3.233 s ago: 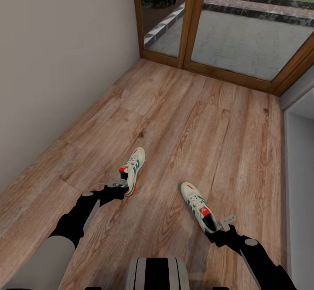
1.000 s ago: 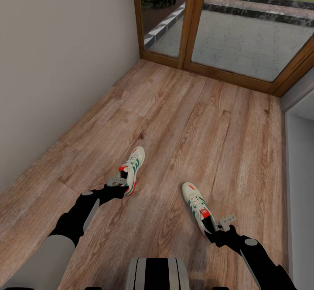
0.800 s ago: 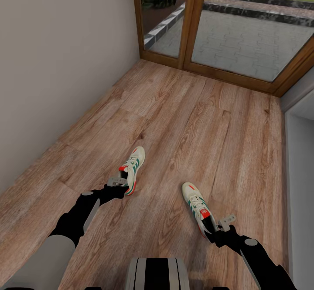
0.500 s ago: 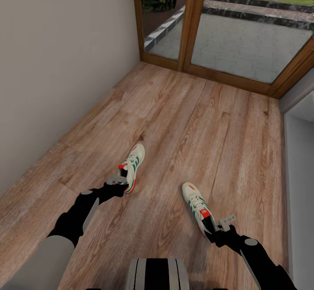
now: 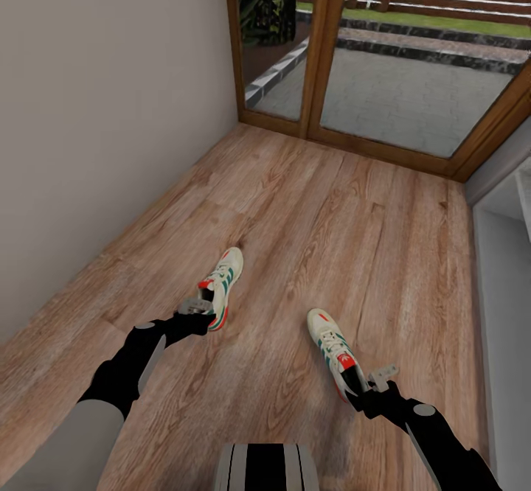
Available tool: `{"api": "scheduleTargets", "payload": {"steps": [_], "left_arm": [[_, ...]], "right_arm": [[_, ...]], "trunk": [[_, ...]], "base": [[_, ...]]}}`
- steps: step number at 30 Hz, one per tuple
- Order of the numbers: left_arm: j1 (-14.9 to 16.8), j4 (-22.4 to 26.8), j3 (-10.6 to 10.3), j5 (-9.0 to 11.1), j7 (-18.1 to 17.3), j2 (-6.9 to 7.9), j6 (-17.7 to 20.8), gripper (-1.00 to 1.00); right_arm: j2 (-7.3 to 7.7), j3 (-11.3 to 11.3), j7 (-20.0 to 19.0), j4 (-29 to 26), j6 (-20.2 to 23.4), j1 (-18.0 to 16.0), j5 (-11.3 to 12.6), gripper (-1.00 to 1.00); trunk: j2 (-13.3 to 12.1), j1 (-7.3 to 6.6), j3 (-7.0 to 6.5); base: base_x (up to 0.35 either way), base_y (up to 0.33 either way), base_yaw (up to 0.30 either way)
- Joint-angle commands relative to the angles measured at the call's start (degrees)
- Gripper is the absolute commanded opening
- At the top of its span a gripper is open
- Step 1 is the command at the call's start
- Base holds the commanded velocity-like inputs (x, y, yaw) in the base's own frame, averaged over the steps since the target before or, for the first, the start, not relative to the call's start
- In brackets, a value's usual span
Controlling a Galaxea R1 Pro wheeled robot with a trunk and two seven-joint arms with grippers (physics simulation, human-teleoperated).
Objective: Pick up the two gym shoes and the two sandals from the corridor floor and place them onto the hallstand (shoe rack) in the corridor, making sure they are on the rack and not on the floor. Arrange them so the two gym shoes are next to each other and the two sandals are next to each other.
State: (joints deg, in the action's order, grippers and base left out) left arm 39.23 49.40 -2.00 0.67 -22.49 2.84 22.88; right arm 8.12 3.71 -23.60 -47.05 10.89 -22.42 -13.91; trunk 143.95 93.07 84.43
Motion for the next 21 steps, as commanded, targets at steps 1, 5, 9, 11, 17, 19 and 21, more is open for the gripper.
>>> {"api": "scheduleTargets", "payload": {"steps": [1,5,9,11,17,19,21], "left_arm": [[0.0,0.1,0.0,0.0,-0.1,0.08,0.4,-1.00],[-0.1,0.1,0.0,-0.1,0.1,0.20,0.4,-1.00],[-0.2,0.0,0.3,-0.2,0.3,0.41,0.3,-1.00],[-0.3,0.0,1.0,-0.3,0.4,0.43,0.3,-1.00],[-0.9,-0.3,3.1,-0.5,0.6,0.47,-0.2,-1.00],[-1.4,-0.4,3.3,-0.6,0.7,0.51,-0.3,-1.00],[-2.6,-0.5,3.6,-0.6,1.0,0.56,-0.3,-1.00]], "right_arm": [[-0.04,0.2,-0.4,-0.1,0.2,0.0,-0.5,-1.00],[-0.04,0.2,-0.4,-0.1,0.1,0.0,-0.5,-1.00],[-0.11,0.1,-0.4,-0.1,0.1,0.0,-0.5,-1.00],[-0.16,0.1,-0.4,-0.1,0.1,0.0,-0.5,-1.00],[-0.41,0.1,-0.4,-0.1,-0.6,0.0,-0.4,-1.00],[-0.44,0.1,-0.4,-0.1,-0.9,0.0,-0.5,-1.00],[-0.46,0.1,-0.4,0.0,-1.7,0.0,-0.5,-1.00]], "trunk": [[0.0,-0.03,-0.19],[-0.1,-0.13,-1.08],[-0.1,-0.24,-1.96],[-0.1,-0.29,-2.41],[-0.2,-0.44,-3.73],[-0.2,-0.49,-4.18],[-0.3,-0.55,-4.62]], "base": [[0.000,0.000,0.000],[0.000,0.000,0.000],[0.000,0.000,0.000],[0.000,0.000,0.000],[0.000,0.000,0.000],[0.000,0.000,0.000],[0.000,0.000,0.000]]}}
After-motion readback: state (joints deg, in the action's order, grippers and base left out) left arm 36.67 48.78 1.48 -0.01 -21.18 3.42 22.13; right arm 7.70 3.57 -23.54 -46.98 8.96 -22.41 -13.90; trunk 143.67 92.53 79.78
